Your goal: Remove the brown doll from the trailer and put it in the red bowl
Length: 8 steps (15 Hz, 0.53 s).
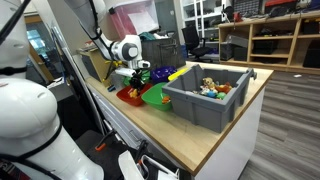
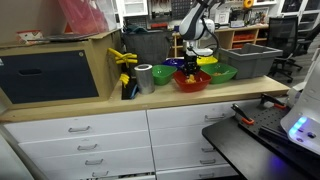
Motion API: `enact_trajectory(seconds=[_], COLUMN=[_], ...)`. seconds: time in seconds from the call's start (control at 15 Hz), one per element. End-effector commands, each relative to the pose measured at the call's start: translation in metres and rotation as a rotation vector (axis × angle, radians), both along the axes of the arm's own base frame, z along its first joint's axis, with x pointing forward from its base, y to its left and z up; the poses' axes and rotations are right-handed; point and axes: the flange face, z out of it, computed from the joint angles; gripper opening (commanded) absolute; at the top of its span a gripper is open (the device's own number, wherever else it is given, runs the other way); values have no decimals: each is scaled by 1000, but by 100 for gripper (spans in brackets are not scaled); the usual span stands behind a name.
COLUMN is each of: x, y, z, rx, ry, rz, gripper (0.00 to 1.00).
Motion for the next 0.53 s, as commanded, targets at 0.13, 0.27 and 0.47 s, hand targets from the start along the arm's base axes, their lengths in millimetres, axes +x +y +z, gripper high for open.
enact_trajectory(seconds=[0.13,0.27,0.47], x=[-5,-6,-9], y=[10,11,11], z=[-1,6,20], rx=[42,28,1], ry=[10,14,17], rz=[34,51,81], gripper=[44,57,81])
